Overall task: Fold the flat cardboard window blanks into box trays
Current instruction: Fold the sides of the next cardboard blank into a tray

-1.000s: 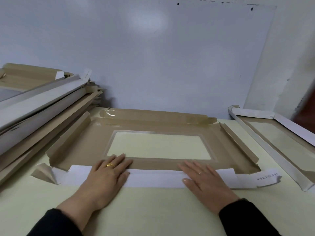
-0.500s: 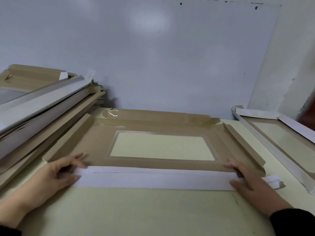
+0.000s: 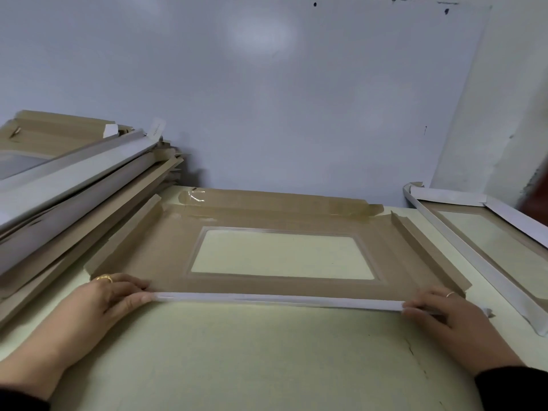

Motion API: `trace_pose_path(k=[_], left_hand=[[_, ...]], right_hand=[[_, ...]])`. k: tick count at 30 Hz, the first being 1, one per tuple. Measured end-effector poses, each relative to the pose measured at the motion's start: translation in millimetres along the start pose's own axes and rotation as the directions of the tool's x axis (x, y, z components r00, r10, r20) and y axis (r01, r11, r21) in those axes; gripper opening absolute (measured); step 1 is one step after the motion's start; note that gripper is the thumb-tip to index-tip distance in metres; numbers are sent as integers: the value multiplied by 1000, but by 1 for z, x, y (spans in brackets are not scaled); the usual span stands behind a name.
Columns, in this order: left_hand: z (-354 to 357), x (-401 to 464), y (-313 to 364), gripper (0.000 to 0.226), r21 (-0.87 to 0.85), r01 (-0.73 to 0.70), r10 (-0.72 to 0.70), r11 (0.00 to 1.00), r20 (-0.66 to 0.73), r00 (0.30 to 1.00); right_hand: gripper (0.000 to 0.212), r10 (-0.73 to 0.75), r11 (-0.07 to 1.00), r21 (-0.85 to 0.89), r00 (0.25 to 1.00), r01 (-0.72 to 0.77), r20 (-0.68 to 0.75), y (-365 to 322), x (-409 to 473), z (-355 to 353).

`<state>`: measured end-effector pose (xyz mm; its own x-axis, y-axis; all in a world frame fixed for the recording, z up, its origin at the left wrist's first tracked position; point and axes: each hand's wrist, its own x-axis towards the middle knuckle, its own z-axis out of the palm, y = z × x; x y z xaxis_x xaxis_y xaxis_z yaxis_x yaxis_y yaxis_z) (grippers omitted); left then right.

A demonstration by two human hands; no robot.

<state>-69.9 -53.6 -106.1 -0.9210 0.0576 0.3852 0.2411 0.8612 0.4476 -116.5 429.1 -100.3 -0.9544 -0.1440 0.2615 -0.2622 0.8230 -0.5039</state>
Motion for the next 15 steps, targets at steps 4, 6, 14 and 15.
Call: trace_pose_path(k=[4, 6, 14, 15], left_hand=[[0, 1, 6, 38, 177, -35, 55, 984, -109, 993], [1, 0, 2, 42, 278, 21, 33, 960, -187, 982], [8, 5, 3, 48, 403, 379, -312, 833, -225, 923], [9, 7, 4, 49, 446, 407, -351, 797, -205, 914]], right_hand=[[27, 21, 993, -113, 995, -33, -99, 2, -1, -2], [33, 43, 987, -148, 986, -67, -164, 4, -1, -3], [52, 202, 884, -365, 942, -292, -267, 1, 7, 1], [51, 207, 868, -393, 941, -302, -267, 0, 9, 1]])
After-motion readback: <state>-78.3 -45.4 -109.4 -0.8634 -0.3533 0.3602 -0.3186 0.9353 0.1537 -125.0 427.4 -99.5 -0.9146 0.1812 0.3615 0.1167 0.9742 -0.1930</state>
